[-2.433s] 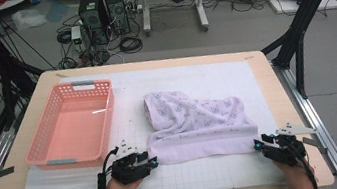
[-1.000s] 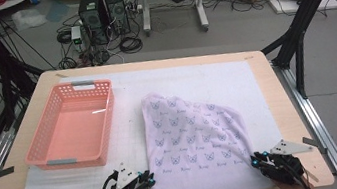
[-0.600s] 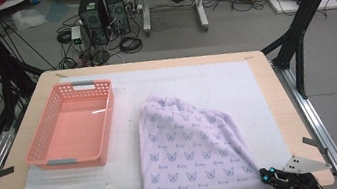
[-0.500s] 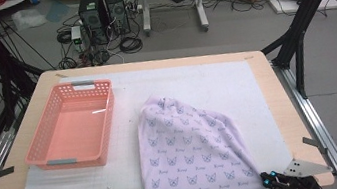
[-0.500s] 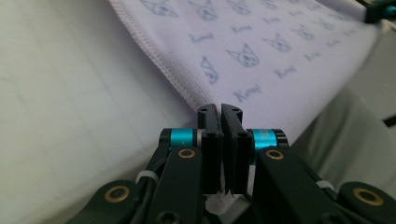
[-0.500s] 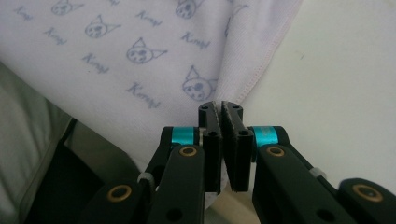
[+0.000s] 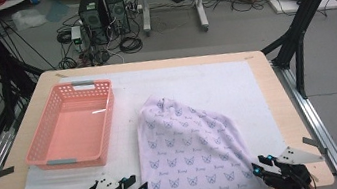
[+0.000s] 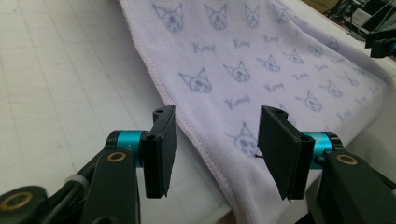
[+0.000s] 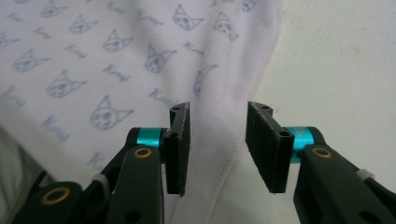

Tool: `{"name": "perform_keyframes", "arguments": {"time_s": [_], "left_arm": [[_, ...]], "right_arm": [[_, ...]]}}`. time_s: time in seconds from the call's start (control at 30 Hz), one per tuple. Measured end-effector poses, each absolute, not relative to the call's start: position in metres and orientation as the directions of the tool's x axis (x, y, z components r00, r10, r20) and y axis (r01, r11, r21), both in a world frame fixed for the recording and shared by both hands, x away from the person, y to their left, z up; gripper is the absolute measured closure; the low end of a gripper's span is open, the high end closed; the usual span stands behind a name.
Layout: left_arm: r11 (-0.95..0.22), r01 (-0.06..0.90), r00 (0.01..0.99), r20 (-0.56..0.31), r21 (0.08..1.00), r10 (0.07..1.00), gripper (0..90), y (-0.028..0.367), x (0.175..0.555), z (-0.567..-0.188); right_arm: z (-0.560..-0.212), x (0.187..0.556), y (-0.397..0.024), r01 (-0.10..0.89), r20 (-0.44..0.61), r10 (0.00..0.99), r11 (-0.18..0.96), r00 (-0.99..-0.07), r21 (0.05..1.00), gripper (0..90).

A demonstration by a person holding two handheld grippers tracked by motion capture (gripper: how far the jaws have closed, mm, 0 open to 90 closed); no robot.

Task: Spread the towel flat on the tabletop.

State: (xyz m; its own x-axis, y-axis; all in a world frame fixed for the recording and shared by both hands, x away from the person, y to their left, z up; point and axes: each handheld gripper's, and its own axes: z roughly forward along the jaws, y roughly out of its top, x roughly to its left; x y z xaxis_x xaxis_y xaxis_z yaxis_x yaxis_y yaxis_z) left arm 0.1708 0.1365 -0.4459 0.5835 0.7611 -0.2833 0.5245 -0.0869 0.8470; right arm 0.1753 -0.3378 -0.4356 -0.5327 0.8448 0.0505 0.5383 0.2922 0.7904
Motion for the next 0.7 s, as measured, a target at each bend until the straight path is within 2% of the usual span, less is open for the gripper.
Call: {"name": "perform_keyframes", "arguments": {"time_s": [0.2,0.43,0.67,0.7], "left_arm": [[-0.095,0.499,0.602,-0.266,0.861,0.753,46.1,0.133,0.185,-0.442],[-0.086,0.499,0.605,-0.275,0.862,0.748,42.4,0.134,0.216,-0.44],[-0.105,0.5,0.627,-0.276,0.859,0.729,41.1,0.129,0.251,-0.44],[-0.111,0.502,0.631,-0.276,0.857,0.725,41.1,0.127,0.256,-0.44]], "right_arm": [[-0.434,0.185,-0.337,0.533,0.049,0.85,0.284,-0.525,0.797,58.1],[-0.436,0.206,-0.339,0.55,0.054,0.859,0.276,-0.509,0.788,52.5],[-0.433,0.241,-0.337,0.548,0.044,0.859,0.285,-0.51,0.787,50.9],[-0.433,0.255,-0.336,0.548,0.039,0.86,0.288,-0.509,0.786,50.9]]}}
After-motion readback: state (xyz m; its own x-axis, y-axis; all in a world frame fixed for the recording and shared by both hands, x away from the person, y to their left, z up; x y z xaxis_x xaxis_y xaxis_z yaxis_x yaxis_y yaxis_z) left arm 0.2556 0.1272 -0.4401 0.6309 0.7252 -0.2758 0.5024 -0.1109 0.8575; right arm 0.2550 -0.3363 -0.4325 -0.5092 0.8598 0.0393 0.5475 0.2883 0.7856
